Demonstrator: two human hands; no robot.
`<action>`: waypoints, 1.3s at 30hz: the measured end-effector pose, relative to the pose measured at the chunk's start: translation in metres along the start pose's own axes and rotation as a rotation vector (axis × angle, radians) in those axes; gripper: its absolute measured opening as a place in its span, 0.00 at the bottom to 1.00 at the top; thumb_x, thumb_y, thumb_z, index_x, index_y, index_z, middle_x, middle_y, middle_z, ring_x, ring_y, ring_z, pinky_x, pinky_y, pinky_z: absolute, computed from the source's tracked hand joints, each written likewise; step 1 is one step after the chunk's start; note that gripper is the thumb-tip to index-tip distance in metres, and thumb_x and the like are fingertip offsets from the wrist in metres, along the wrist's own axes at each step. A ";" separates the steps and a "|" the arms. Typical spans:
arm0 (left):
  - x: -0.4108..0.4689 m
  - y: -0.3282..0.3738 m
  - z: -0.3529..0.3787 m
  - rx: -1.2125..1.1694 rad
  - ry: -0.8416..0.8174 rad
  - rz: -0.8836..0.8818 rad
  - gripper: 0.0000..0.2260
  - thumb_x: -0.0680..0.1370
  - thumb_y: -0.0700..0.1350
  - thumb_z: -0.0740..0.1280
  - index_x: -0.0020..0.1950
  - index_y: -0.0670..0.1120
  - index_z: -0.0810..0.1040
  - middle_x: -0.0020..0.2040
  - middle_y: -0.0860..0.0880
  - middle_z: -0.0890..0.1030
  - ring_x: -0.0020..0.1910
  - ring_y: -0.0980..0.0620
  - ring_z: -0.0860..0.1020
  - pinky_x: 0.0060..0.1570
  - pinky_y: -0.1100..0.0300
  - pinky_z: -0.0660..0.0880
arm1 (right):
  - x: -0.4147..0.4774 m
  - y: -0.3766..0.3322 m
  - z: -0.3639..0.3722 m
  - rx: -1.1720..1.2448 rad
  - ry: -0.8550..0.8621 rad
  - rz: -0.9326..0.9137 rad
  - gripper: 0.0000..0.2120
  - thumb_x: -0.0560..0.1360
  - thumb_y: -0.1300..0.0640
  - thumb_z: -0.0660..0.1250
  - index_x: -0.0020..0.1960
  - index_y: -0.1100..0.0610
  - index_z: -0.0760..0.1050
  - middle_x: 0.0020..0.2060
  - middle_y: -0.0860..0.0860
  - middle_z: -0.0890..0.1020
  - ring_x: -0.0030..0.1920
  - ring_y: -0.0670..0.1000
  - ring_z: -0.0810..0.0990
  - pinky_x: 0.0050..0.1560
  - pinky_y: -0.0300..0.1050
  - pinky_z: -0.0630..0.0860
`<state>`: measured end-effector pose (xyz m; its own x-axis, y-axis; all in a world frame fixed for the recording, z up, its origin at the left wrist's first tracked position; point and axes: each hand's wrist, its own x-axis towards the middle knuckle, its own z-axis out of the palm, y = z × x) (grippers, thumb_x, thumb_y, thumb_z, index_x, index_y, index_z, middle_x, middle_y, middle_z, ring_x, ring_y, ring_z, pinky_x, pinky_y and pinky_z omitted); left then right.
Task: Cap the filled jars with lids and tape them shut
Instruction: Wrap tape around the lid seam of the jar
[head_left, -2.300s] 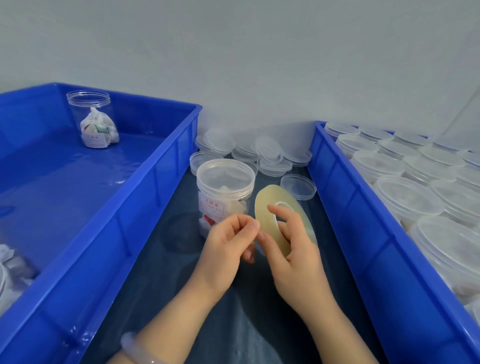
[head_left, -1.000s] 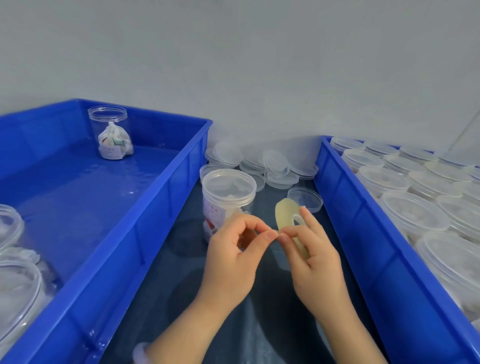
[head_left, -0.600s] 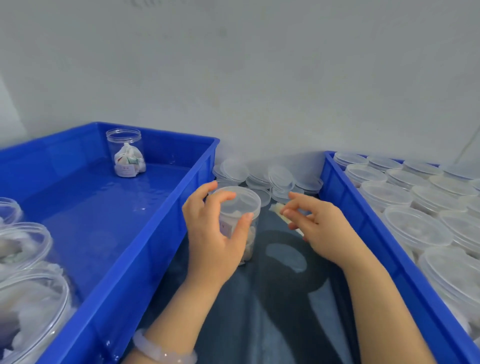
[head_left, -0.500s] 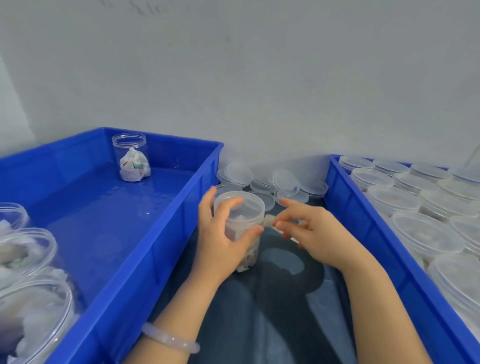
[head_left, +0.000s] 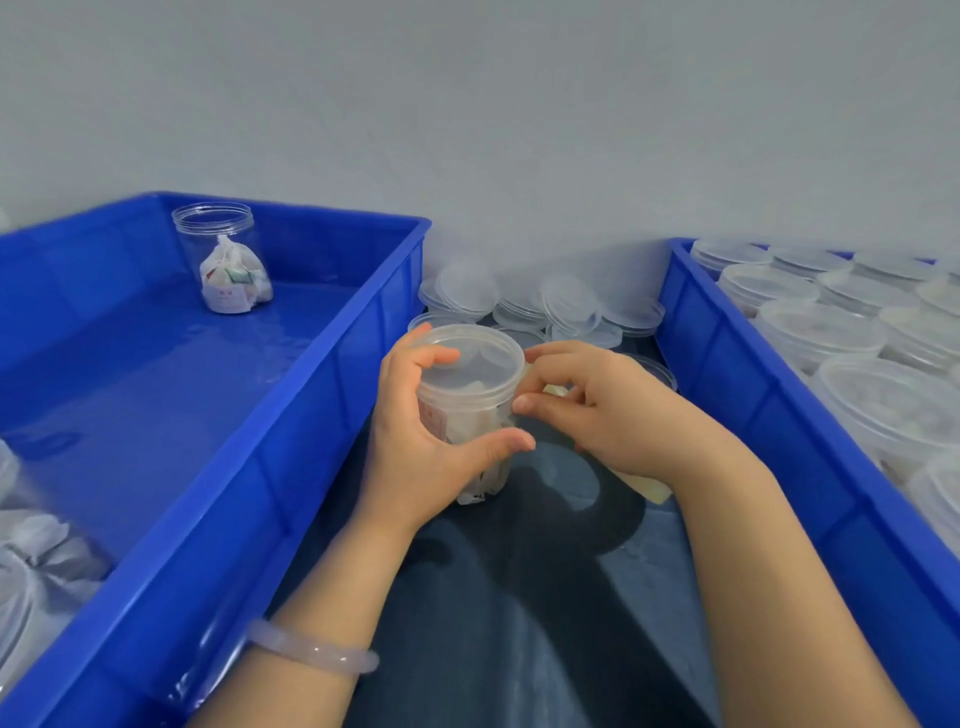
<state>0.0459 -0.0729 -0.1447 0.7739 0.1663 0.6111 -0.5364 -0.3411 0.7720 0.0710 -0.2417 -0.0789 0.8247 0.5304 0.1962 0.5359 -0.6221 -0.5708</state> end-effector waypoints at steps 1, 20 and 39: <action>0.000 0.001 0.001 -0.003 0.013 -0.004 0.33 0.58 0.53 0.79 0.57 0.49 0.68 0.62 0.65 0.66 0.72 0.54 0.64 0.68 0.67 0.62 | 0.000 -0.001 0.000 -0.004 0.004 0.001 0.05 0.76 0.55 0.67 0.44 0.54 0.81 0.57 0.49 0.78 0.41 0.25 0.70 0.41 0.20 0.64; 0.005 -0.001 -0.003 -0.043 0.074 -0.038 0.23 0.63 0.57 0.77 0.52 0.50 0.74 0.61 0.49 0.75 0.67 0.54 0.71 0.66 0.56 0.69 | 0.002 -0.009 0.013 -0.016 0.213 0.140 0.05 0.71 0.47 0.70 0.37 0.45 0.80 0.44 0.45 0.81 0.51 0.46 0.76 0.42 0.38 0.71; -0.005 0.016 -0.017 -0.433 -0.117 -0.275 0.21 0.65 0.56 0.69 0.52 0.46 0.75 0.50 0.47 0.83 0.49 0.46 0.81 0.43 0.52 0.79 | -0.030 -0.029 -0.031 0.161 -0.007 0.192 0.12 0.65 0.42 0.71 0.45 0.46 0.78 0.46 0.41 0.82 0.33 0.47 0.83 0.35 0.41 0.80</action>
<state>0.0276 -0.0633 -0.1326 0.9247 0.0828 0.3715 -0.3793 0.1188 0.9176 0.0361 -0.2574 -0.0436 0.9069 0.4159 0.0667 0.3336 -0.6125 -0.7167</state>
